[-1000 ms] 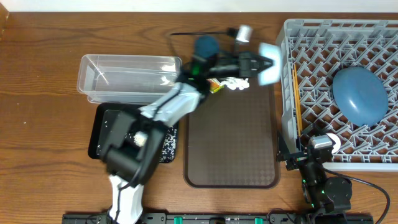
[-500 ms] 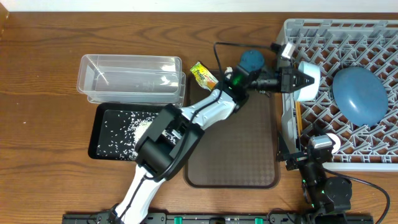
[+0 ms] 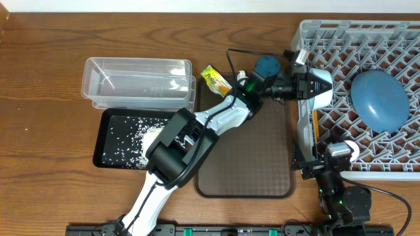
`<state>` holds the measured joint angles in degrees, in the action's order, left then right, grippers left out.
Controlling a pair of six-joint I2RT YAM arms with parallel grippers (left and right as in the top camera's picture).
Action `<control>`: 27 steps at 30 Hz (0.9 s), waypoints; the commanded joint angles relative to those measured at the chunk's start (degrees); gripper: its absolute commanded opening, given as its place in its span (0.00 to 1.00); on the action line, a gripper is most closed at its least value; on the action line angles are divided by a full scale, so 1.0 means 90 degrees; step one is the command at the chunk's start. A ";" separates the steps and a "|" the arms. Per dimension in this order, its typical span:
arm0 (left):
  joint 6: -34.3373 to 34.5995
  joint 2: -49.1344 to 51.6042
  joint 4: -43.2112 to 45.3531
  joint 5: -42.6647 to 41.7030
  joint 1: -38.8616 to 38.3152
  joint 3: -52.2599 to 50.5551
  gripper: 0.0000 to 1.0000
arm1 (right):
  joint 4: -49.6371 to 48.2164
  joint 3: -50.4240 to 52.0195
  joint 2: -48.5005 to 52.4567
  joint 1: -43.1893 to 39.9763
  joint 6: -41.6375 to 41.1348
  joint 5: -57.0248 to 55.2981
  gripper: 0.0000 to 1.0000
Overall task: Sort waste into correct bins and load items into the dishwasher rack
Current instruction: 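Set the plate upright at the front of the rack and release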
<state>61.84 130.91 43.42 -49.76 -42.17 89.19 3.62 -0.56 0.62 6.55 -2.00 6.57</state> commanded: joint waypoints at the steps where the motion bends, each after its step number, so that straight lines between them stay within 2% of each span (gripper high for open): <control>1: 0.0000 0.0061 0.0029 -0.0138 0.0197 0.0141 0.50 | 0.0002 0.0029 -0.0027 -0.0017 -0.0010 -0.0041 0.99; 3: 0.0002 0.0061 0.0044 -0.0265 0.0306 0.0141 0.53 | 0.0002 0.0029 -0.0027 -0.0017 -0.0010 -0.0039 0.99; 6: 0.0000 0.0061 0.0049 -0.0515 0.0481 0.0141 0.65 | 0.0002 0.0029 -0.0027 -0.0017 -0.0010 -0.0041 0.99; 7: 0.0000 0.0061 0.0046 -0.0597 0.0537 0.0141 0.73 | 0.0002 0.0029 -0.0027 -0.0017 -0.0010 -0.0039 0.99; 10: 0.0000 0.0061 0.0049 -0.0877 0.0731 0.0141 0.80 | 0.0002 0.0029 -0.0027 -0.0017 -0.0010 -0.0041 0.99; 17: -0.0078 -0.0024 -0.0112 -0.1265 0.1307 0.0141 0.86 | 0.0002 0.0029 -0.0027 -0.0017 -0.0010 -0.0039 0.99; 19: -0.0384 -0.0053 -0.0617 -0.1285 0.1445 0.0141 0.87 | 0.0002 0.0029 -0.0027 -0.0017 -0.0007 -0.0039 0.99; 22: -0.1236 -0.0095 -0.1889 -0.1144 0.1659 0.0141 0.88 | 0.0002 0.0029 -0.0027 -0.0017 -0.0010 -0.0039 0.99; 25: -0.1882 -0.0148 -0.3009 -0.0724 0.1838 0.0143 0.88 | 0.0002 0.0029 -0.0027 -0.0017 -0.0007 -0.0041 0.99; 27: -0.2171 -0.0204 -0.3427 -0.0510 0.1906 0.0148 0.88 | 0.0002 0.0029 -0.0027 -0.0017 -0.0010 -0.0039 0.99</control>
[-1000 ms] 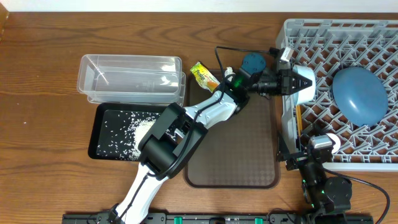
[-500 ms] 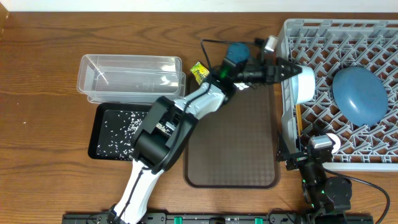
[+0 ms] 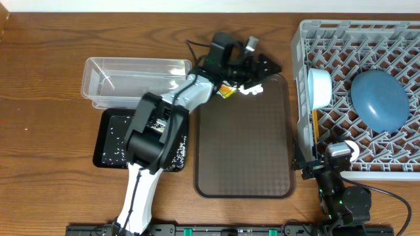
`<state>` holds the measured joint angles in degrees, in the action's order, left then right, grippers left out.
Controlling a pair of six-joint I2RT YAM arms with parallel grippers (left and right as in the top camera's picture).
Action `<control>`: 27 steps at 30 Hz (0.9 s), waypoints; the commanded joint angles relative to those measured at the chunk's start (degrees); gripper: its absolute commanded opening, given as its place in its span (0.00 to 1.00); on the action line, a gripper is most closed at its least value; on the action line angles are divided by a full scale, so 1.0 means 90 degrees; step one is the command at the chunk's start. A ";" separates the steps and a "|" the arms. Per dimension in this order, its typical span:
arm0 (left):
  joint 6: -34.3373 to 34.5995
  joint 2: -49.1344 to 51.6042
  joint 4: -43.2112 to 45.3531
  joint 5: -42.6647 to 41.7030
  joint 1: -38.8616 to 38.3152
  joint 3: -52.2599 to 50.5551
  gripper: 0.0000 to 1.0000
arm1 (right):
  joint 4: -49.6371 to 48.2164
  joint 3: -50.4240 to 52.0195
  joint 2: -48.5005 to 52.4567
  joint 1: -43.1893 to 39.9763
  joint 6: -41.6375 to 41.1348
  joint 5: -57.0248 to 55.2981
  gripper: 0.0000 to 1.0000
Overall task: Sort waste into correct bins and load items into the dishwasher rack
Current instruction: 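Set the plate upright at the front of the rack and release, then grasp the white tissue on the brown tray with the left gripper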
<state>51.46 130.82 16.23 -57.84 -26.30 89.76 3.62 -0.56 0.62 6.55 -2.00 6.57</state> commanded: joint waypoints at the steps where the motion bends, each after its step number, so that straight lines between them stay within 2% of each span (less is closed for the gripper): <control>1: -0.1192 -0.0253 -0.0568 0.0442 0.0155 0.0107 0.88 | 0.0002 0.0029 -0.0027 -0.0017 -0.0010 -0.0041 0.99; 4: -0.1705 -0.0488 -0.1331 0.0840 0.0141 0.0165 0.88 | 0.0002 0.0029 -0.0027 -0.0017 -0.0010 -0.0041 0.99; 7: -0.2528 -0.0857 -0.2562 0.1749 0.0056 0.0226 0.88 | 0.0002 0.0029 -0.0027 -0.0017 -0.0010 -0.0041 0.99; 11: -0.3640 -0.1251 -0.4073 0.4065 -0.0097 0.0231 0.88 | 0.0002 0.0029 -0.0027 -0.0017 -0.0007 -0.0041 0.99; 14: -0.4359 -0.1236 -0.4563 0.5479 -0.0197 0.0226 0.88 | 0.0002 0.0029 -0.0027 -0.0017 -0.0010 -0.0039 0.99; 16: -0.4733 -0.1183 -0.4675 0.6052 -0.0238 0.0206 0.89 | 0.0002 0.0029 -0.0027 -0.0017 -0.0007 -0.0041 0.99; 21: -0.5554 -0.1163 -0.4452 0.6171 -0.0328 0.0177 0.87 | 0.0000 0.0029 -0.0027 -0.0017 -0.0010 -0.0041 0.99; 22: -0.5729 -0.1139 -0.4320 0.6171 -0.0393 0.0177 0.84 | 0.0002 0.0029 -0.0027 -0.0017 -0.0010 -0.0039 0.99; 27: -0.5775 -0.0928 -0.3908 0.6171 -0.0590 0.0172 0.83 | 0.0002 0.0029 -0.0027 -0.0017 -0.0010 -0.0039 0.99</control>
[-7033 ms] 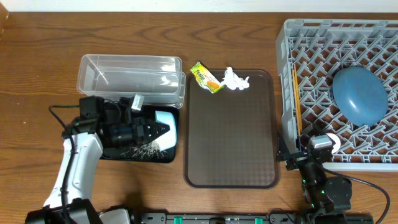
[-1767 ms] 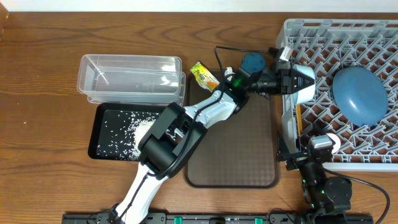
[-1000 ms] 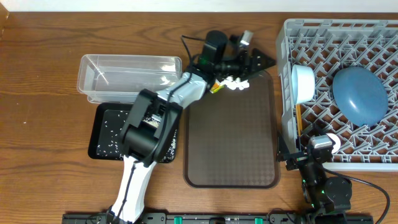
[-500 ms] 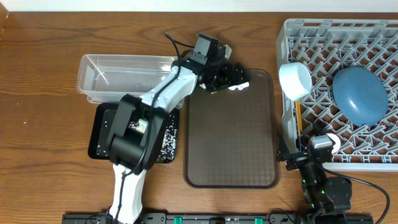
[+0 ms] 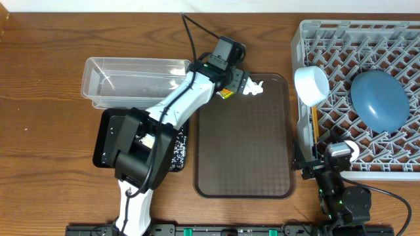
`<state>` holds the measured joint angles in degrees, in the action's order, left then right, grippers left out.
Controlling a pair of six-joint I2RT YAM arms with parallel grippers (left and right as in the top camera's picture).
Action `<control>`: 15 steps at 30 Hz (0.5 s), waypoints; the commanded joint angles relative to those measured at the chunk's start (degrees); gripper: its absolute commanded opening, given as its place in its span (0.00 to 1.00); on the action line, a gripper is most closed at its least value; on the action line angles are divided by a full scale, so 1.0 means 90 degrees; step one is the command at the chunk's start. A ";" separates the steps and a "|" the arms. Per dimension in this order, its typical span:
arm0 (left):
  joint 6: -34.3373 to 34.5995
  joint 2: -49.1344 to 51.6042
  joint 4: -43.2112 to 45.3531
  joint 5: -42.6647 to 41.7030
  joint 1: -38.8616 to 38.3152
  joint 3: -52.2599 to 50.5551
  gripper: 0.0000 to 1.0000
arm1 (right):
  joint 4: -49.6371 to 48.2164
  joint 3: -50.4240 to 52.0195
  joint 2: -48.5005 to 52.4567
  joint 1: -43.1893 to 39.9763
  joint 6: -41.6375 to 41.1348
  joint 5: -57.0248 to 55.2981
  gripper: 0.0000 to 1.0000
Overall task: Sort waste into correct bins and load items into the dishwasher rack
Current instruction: 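Grasp the white tissue on the brown tray with the left gripper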
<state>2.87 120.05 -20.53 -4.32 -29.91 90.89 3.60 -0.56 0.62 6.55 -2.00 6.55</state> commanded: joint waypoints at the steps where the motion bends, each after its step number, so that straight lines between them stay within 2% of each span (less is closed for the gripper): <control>1: -0.0406 0.0345 0.0248 0.0221 -0.0231 0.0046 0.83 | 0.0005 0.0029 -0.0027 -0.0017 -0.0010 -0.0036 0.99; 3: -0.0427 0.0491 0.0328 0.0221 -0.0323 0.0046 0.80 | 0.0005 0.0029 -0.0027 -0.0017 -0.0010 -0.0039 0.99; 4: -0.0493 0.0595 0.0338 0.0223 -0.0391 0.0046 0.67 | 0.0005 0.0029 -0.0027 -0.0017 -0.0007 -0.0039 0.99; 6: -0.0486 0.0641 0.0333 0.0221 -0.0425 0.0046 0.57 | 0.0005 0.0029 -0.0027 -0.0017 -0.0010 -0.0039 0.99; 10: -0.0483 0.0571 0.0236 0.0221 -0.0435 0.0061 0.23 | 0.0005 0.0029 -0.0027 -0.0017 -0.0010 -0.0039 0.99; 11: -0.0483 0.0498 0.0158 0.0223 -0.0432 0.0073 0.19 | 0.0005 0.0029 -0.0027 -0.0017 -0.0010 -0.0039 0.99; 12: -0.0483 0.0391 0.0066 0.0221 -0.0430 0.0090 0.09 | 0.0005 0.0029 -0.0027 -0.0017 -0.0010 -0.0036 0.99; 13: -0.0483 0.0257 -0.0032 0.0223 -0.0415 0.0097 0.06 | 0.0005 0.0029 -0.0027 -0.0017 -0.0007 -0.0039 0.99; 15: -0.0483 -0.0097 -0.0240 0.0223 -0.0386 0.0097 0.06 | 0.0005 0.0029 -0.0027 -0.0017 -0.0010 -0.0039 0.99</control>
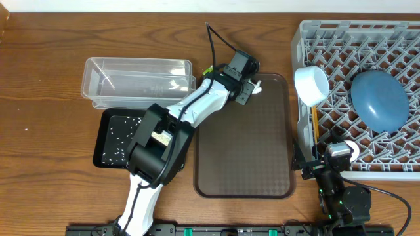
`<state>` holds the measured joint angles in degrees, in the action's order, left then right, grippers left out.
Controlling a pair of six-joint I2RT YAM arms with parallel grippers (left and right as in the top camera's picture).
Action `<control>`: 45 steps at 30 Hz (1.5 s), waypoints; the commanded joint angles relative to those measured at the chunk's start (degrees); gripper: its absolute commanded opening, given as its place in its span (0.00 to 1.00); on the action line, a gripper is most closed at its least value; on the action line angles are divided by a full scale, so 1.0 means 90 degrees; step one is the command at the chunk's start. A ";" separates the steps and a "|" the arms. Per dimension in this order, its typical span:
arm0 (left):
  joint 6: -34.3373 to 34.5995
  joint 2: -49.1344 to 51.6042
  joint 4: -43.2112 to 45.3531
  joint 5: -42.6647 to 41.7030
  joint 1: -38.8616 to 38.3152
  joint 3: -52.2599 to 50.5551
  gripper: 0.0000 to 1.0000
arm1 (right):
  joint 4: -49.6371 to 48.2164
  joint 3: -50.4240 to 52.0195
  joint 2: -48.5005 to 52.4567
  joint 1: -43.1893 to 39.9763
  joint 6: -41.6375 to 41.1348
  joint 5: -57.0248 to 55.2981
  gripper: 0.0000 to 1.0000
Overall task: Sort waste into correct bins and load items into the dishwasher rack
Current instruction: 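Grasp the white tissue on the brown tray with the left gripper, then drop the tissue into the clear plastic container, then grasp the yellow snack wrapper with the left gripper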
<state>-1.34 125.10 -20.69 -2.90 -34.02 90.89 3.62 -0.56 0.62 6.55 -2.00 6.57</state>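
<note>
My left gripper (245, 89) hangs over the far left corner of the brown tray (244, 151), pointing down; the overhead view does not show how its jaws stand. The yellow-green wrapper (209, 69) lies under the left arm, with only a green tip showing. A small white scrap (256, 85) sits right beside the fingers. The white cup (311, 85) leans at the left edge of the grey dishwasher rack (328, 39), which also holds a blue bowl (379, 98). My right gripper (342, 152) rests low beside the rack's near edge, its state unreadable.
A clear plastic bin (138, 80) stands left of the tray. In front of it is a black bin (118, 141) with white crumbs inside. The left arm crosses the black bin's right end. A thin orange stick (315, 128) lies along the rack's left side.
My left gripper has shifted a little to the right and nearer over the tray's far left corner, now covering the yellow wrapper almost fully. The cup and right arm have not moved.
My left gripper first held the white cup at the rack's left edge. Then the cup lay in the rack and the gripper stood open over the wrapper at the tray's corner. Later the cup had tipped mouth-up, and the gripper has stayed low over the wrapper since.
</note>
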 commanded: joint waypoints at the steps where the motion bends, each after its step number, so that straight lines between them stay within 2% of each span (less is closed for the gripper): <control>1: -0.0015 -0.0891 -0.0379 0.0068 0.0104 0.0097 0.06 | 0.0002 0.0029 -0.0027 -0.0017 -0.0010 -0.0039 0.99; 4: -0.0015 -0.1707 -0.1001 0.0175 0.0282 0.0095 0.06 | 0.0002 0.0029 -0.0027 -0.0017 -0.0007 -0.0039 0.99; 8: 0.0007 -0.2227 -0.1569 0.0801 0.0563 0.0095 0.06 | 0.0002 0.0029 -0.0027 -0.0017 -0.0007 -0.0039 0.99; 12: 0.0015 -0.2307 -0.2120 0.1552 0.0971 0.0080 0.06 | 0.0002 0.0029 -0.0027 -0.0017 -0.0007 -0.0041 0.99; 16: 0.0206 -0.2152 -0.2178 0.1727 0.1435 -0.0075 0.06 | 0.0002 0.0029 -0.0027 -0.0017 -0.0010 -0.0039 0.99; 17: 0.0248 -0.2113 -0.2178 0.1744 0.1518 -0.0075 0.15 | 0.0002 0.0029 -0.0027 -0.0017 -0.0010 -0.0039 0.99; 18: 0.0270 -0.2098 -0.2174 0.1746 0.1613 -0.0075 0.35 | 0.0002 0.0029 -0.0027 -0.0017 -0.0007 -0.0041 0.99; 19: 0.0328 -0.2101 -0.2164 0.1751 0.1678 -0.0073 0.45 | 0.0002 0.0027 -0.0027 -0.0017 -0.0010 -0.0039 0.99; 20: 0.0425 -0.2115 -0.2135 0.1749 0.1719 -0.0066 0.48 | 0.0002 0.0029 -0.0027 -0.0017 -0.0010 -0.0041 0.99; 24: 0.0522 -0.2212 -0.2108 0.1698 0.1685 0.0019 0.51 | 0.0002 0.0029 -0.0027 -0.0017 -0.0010 -0.0041 0.99; 27: 0.0561 -0.2215 -0.2130 0.1107 0.1450 0.0007 0.59 | 0.0002 0.0029 -0.0027 -0.0017 -0.0007 -0.0041 0.99; 30: 0.0556 -0.2125 -0.2038 0.0699 0.1064 -0.0083 0.60 | 0.0002 0.0029 -0.0027 -0.0017 -0.0010 -0.0041 0.99; 36: -0.0163 -0.1406 -0.1615 0.0767 0.0318 -0.0158 0.66 | 0.0002 0.0029 -0.0027 -0.0017 -0.0010 -0.0039 0.99; 39: -0.0119 -0.0930 -0.1520 0.1018 0.0104 -0.0158 0.66 | 0.0002 0.0029 -0.0027 -0.0017 -0.0010 -0.0039 0.99; 42: 0.0418 -0.0571 -0.1515 0.1462 -0.0044 -0.0158 0.66 | 0.0002 0.0029 -0.0027 -0.0017 -0.0007 -0.0039 0.99; 45: 0.0515 -0.0287 -0.1341 0.1785 -0.0095 -0.0158 0.66 | 0.0002 0.0029 -0.0027 -0.0017 -0.0007 -0.0041 0.99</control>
<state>0.95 120.99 -33.98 8.08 -34.68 89.80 3.62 -0.54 0.64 6.55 -2.00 6.55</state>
